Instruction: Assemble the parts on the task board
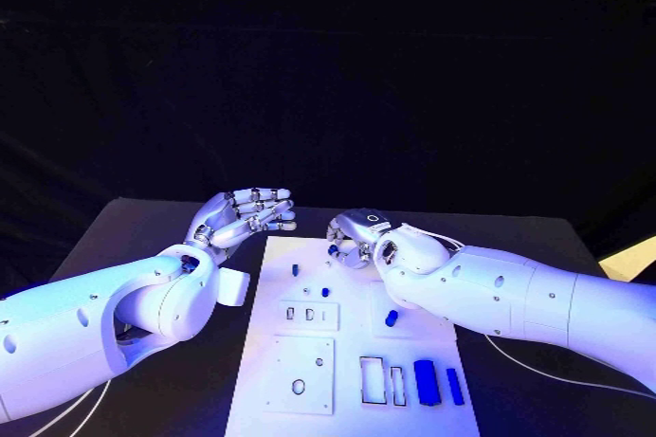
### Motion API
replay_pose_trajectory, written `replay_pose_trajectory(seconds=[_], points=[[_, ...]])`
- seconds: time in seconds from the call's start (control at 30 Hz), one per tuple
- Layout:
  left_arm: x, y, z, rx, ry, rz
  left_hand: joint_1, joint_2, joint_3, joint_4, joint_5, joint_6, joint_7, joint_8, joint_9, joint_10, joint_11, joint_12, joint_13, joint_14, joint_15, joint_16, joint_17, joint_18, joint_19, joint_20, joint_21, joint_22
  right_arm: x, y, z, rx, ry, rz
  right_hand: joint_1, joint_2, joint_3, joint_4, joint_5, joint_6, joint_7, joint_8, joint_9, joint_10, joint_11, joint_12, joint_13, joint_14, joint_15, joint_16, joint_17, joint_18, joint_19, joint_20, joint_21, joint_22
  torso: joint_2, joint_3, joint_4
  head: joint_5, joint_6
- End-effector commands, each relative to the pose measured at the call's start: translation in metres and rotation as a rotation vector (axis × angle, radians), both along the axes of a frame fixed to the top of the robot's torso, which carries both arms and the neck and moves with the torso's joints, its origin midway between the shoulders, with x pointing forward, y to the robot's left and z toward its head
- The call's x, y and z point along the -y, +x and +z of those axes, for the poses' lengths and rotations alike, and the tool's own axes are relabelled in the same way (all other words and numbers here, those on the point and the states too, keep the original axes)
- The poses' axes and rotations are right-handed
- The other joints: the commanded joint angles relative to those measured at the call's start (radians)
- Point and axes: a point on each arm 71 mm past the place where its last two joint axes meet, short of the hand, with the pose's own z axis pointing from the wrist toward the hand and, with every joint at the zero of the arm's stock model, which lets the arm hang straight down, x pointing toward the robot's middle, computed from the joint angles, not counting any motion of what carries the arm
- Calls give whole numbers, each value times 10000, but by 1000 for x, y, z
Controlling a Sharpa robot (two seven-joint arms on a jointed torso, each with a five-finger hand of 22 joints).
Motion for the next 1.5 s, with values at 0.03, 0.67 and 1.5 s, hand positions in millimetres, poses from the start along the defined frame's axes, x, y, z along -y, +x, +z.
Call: replay_pose_trajectory(seconds=[0.03,0.67,1.5], points=[[1,0,2,73,-100,-150,-55,-2,60,4,43,-42,517,-51,-13,-64,23,-38,4,-65,-8,-34,9,65,-45,11,-40,-12,1,-1,0,-11,13,136,-12,-55,-137,-24,-40,-123,22,-99,-3,-141,7,1,-28,62,68,-131,-170,155,-164,19,-148,-172,-1,3,-8,-3,10],[-9,2,1,53,-60,57,-58,-4,72,-7,42,-60,527,-61,-17,-83,31,-44,2,-71,-4,-47,21,70,-65,19,-40,-15,87,-21,21,-743,979,-1008,-186,-256,-879,255,216,-163,-23,-411,94,960,-168,690,197,-26,-51,-280,-470,218,-336,-66,-536,-433,-49,52,-171,-62,79],[-9,4,0,16,-94,2,-56,-2,79,-12,42,-62,525,-62,-18,-83,31,-41,2,-69,-3,-50,26,73,-67,21,-37,-15,142,-1,11,-2529,874,-2180,1596,533,-4591,1624,938,-769,-35,-274,960,1283,-265,11418,10045,795,-72,1972,3423,-147,766,-98,584,1534,-56,77,-181,-204,-17]])
